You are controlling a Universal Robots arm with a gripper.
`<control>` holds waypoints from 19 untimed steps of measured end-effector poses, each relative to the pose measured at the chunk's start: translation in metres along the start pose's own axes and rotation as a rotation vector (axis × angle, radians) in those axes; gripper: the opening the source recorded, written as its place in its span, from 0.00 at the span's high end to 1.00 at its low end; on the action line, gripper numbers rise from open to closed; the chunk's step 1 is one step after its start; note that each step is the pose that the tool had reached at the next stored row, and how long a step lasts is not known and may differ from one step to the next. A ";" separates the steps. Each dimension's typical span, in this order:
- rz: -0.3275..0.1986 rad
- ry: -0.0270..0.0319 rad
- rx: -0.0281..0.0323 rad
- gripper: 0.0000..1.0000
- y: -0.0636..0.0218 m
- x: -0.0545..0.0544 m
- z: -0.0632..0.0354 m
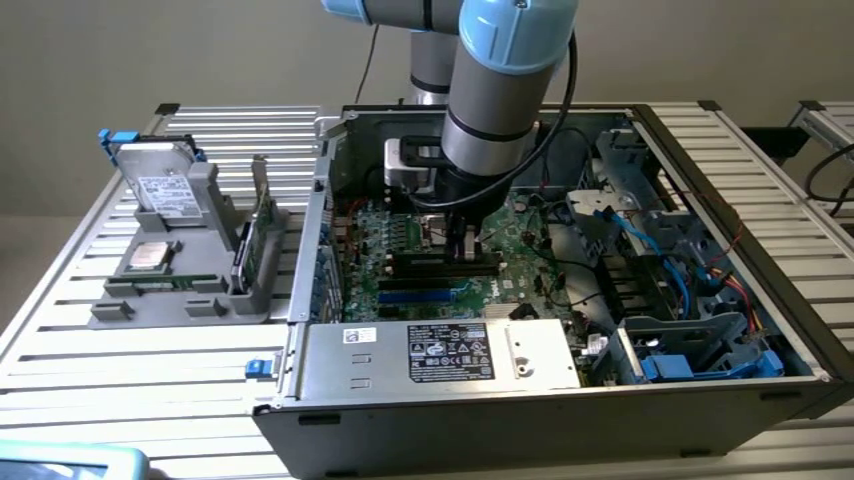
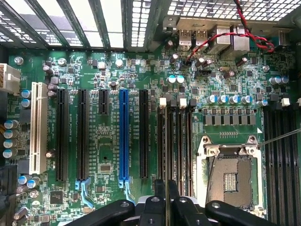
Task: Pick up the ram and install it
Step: 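Insert the ram into the slot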
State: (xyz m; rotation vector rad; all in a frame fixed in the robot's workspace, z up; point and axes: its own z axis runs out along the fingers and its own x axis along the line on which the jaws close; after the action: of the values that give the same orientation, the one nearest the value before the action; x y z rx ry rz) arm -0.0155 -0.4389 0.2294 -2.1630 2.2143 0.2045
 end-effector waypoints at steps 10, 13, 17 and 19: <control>0.000 0.0002 0.0000 0.86 -0.0003 0.000 0.0031; 0.000 0.0003 -0.0001 0.86 -0.0004 0.001 0.0041; 0.000 0.0003 -0.0001 0.86 -0.0005 0.000 0.0045; 0.000 0.0003 -0.0001 0.86 -0.0004 0.000 0.0048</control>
State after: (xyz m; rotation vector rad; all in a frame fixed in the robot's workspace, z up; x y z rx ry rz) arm -0.0154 -0.4387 0.2246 -2.1633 2.2144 0.2044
